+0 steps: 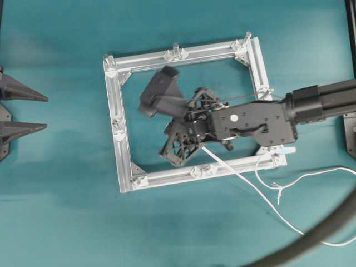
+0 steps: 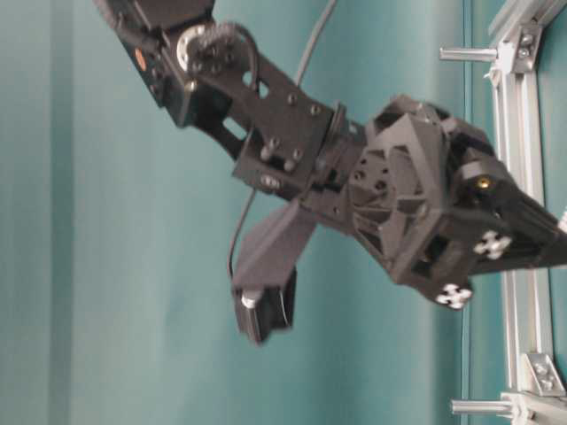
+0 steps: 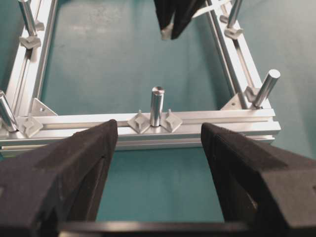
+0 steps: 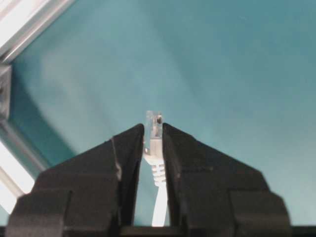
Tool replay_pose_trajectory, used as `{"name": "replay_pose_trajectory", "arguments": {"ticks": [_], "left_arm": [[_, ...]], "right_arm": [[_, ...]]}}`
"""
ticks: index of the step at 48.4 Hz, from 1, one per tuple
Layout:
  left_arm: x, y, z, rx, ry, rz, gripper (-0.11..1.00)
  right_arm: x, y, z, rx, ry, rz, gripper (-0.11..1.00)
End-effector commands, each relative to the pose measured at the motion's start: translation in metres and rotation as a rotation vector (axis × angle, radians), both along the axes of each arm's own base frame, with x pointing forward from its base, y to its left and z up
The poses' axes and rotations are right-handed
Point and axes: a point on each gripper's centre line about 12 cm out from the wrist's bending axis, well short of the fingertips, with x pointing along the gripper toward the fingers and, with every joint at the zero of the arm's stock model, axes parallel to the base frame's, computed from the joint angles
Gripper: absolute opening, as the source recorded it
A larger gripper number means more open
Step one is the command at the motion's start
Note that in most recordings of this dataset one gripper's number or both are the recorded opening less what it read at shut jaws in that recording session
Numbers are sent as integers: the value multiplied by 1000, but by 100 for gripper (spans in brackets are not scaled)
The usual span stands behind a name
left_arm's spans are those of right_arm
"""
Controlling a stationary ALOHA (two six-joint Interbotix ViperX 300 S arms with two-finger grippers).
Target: Move the cable alternately left and right between 8 pins so it hooks onto each one.
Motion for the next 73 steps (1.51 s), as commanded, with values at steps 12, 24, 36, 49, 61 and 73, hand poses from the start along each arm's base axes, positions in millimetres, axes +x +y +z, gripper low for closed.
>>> {"name": "replay_pose_trajectory", "arguments": {"ticks": [12,24,36,49,61,73], "left_arm": [[1,0,5,4,-14,-2,69],[1,0,5,4,-14,-2,69],[1,0,5,5,-14,-3,69],[1,0,5,5,-14,-3,69],[1,0,5,5,-14,-2,69],[1,0,5,5,-14,-3,69]], "right_arm": [[21,17,24,-41,38,299,14],[33,52,34,-78,27,507,14],[42,92,32,-87,66,609,14],[54,121,40,-87,45,650,14],[70,147,39,-63,42,663,14],[91,155,35,-36,64,612,14]]}}
